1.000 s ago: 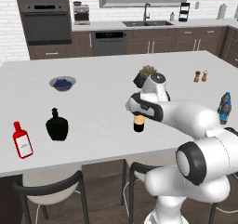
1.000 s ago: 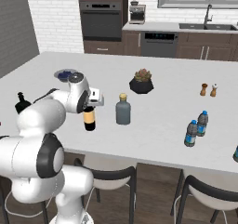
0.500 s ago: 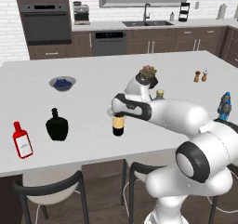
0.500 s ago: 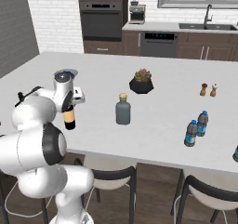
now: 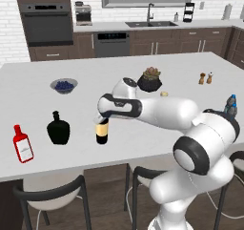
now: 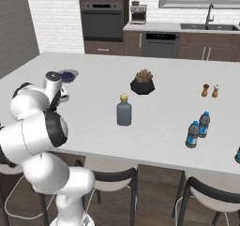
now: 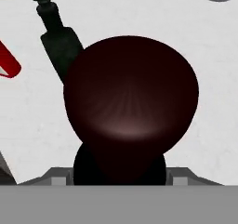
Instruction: Move the plastic bottles in the middle to the plastics group, and the glass bottles in the middle to the glass group.
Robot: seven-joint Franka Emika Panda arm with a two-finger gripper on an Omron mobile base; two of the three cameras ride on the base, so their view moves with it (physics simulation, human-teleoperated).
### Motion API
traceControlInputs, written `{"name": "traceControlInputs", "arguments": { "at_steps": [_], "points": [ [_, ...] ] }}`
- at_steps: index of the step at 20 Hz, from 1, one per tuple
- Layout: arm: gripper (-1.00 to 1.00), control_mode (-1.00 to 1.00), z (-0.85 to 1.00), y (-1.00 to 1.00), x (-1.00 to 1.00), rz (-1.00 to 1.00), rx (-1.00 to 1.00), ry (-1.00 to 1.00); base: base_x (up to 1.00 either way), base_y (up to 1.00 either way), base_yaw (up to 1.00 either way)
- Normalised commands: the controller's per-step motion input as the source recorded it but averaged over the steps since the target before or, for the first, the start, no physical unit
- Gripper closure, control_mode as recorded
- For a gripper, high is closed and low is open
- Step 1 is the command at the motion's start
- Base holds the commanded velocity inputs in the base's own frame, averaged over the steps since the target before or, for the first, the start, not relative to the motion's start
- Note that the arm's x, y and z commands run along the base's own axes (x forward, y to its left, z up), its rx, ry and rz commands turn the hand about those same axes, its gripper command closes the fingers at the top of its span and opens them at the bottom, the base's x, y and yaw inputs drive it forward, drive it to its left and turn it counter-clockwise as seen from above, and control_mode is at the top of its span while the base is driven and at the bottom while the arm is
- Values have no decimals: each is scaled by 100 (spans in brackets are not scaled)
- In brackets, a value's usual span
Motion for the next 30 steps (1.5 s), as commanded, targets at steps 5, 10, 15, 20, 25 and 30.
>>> {"name": "traceControlInputs", "arguments": {
  "at_steps": [5, 10, 15, 20, 25, 30],
  "points": [
    [100, -100, 0, 57, 0, 15, 0, 0, 0, 0, 0],
    [100, -100, 0, 35, 4, 5, 0, 0, 0, 0, 0],
    [100, -100, 0, 17, 20, 0, 0, 0, 0, 0, 0],
    [100, -100, 0, 24, 36, 0, 0, -1, 0, 0, 0],
    [100, -100, 0, 27, 26, 0, 0, 0, 0, 0, 0],
    [100, -100, -2, 17, 16, 0, 0, 0, 0, 0, 0]
  ]
}}
